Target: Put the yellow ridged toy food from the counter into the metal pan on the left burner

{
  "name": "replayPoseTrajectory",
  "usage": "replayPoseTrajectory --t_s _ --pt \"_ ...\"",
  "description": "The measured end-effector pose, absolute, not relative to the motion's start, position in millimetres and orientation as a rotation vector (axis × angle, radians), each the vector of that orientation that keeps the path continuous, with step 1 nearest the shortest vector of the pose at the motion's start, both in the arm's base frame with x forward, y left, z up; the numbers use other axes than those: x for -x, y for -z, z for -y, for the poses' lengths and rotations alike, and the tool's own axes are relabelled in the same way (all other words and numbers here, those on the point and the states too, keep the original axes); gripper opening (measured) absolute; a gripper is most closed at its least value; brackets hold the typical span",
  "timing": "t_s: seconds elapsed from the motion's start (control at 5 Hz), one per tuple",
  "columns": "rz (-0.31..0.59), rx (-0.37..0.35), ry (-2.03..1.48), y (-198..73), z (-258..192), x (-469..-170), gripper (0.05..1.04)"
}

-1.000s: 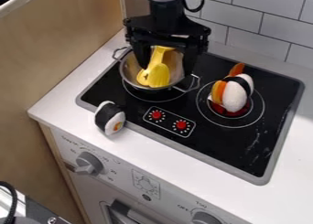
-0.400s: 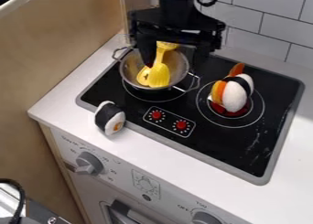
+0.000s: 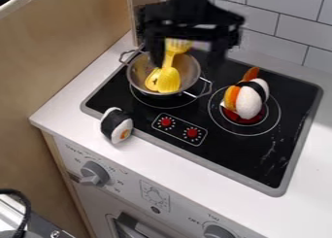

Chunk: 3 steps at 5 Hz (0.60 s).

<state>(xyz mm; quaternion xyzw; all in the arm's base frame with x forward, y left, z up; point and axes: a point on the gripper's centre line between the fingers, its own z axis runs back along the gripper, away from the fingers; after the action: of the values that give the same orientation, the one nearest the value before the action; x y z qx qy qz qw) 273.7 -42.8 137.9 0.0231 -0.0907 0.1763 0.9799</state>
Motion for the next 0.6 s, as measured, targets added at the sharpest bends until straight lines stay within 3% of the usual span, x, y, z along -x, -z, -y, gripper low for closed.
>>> replayPoseTrajectory --t_s 0.2,0.6 --pt "0.173 -0.040 -0.367 -142 62 -275 1.004" --pt "0.165 -0.056 -0.330 -144 53 -274 1.004"
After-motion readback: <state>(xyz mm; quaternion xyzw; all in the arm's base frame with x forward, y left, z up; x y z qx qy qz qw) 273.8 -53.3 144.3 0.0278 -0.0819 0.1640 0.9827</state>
